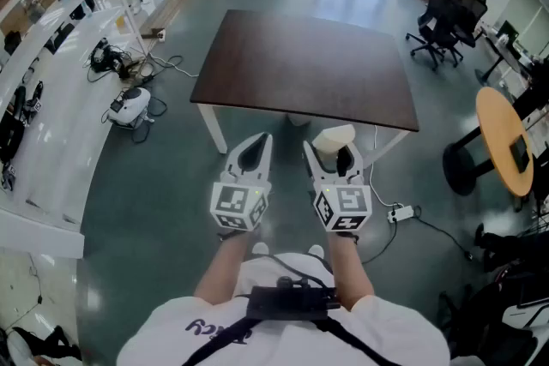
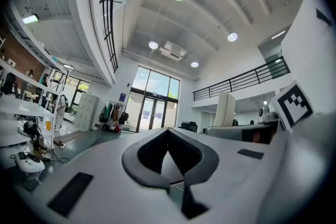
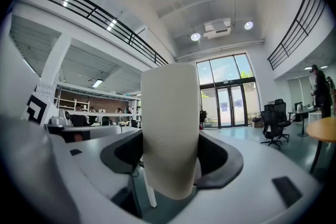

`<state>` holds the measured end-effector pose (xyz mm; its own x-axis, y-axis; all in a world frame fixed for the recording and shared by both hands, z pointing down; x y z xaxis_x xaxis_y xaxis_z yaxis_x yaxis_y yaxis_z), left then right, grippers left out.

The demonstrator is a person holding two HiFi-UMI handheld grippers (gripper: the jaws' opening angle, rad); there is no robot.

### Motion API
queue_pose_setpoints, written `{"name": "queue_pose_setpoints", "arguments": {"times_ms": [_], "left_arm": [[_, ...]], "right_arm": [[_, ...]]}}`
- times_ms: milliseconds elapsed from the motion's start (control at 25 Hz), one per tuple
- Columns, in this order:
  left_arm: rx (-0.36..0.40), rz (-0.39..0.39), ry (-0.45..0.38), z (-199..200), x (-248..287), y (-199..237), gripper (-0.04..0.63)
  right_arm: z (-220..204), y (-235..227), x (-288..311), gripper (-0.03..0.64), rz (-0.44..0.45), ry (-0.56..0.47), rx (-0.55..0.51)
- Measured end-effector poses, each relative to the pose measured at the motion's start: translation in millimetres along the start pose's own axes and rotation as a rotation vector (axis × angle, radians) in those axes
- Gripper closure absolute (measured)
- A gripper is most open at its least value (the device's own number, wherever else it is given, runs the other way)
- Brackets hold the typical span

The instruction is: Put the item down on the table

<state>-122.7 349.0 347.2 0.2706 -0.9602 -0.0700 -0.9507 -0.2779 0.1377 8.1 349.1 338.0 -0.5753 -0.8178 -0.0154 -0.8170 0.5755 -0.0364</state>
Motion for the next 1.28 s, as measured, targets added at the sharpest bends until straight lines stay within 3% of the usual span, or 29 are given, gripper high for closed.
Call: {"name": "queue_pose_setpoints", "arguments": {"times_ms": [360,880,1280], "left_arm": [[0.008,-0.014,-0.006,0.1,27.1,-15.8,0.583],[0.034,-0.016,0.013,-22.8,126.5,-99.4,0.583],[0.025,0.037,0.073,-58.7,202.0,-67.0,0.583]], "right_arm": [[7.0,-24.0,5.8,0.305,0.000,-0.017,-0.009],[10.3,-145.7,16.4,0.305,0.037,-0.057,0.051],[-17.2,-173.8,85.9,0.305,0.151,-0.071,0.080]]}}
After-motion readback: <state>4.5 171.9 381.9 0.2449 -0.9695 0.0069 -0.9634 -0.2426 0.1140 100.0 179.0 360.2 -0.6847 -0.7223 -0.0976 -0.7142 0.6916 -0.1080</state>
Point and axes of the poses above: the fingertips, and each gripper's own axes: x forward along the fingers, y to its left, z out of its top, the point moved 1 cm from there along -x, backward along the fingers, and after that the axes turned 13 degrees about z, right-handed, at the moved point
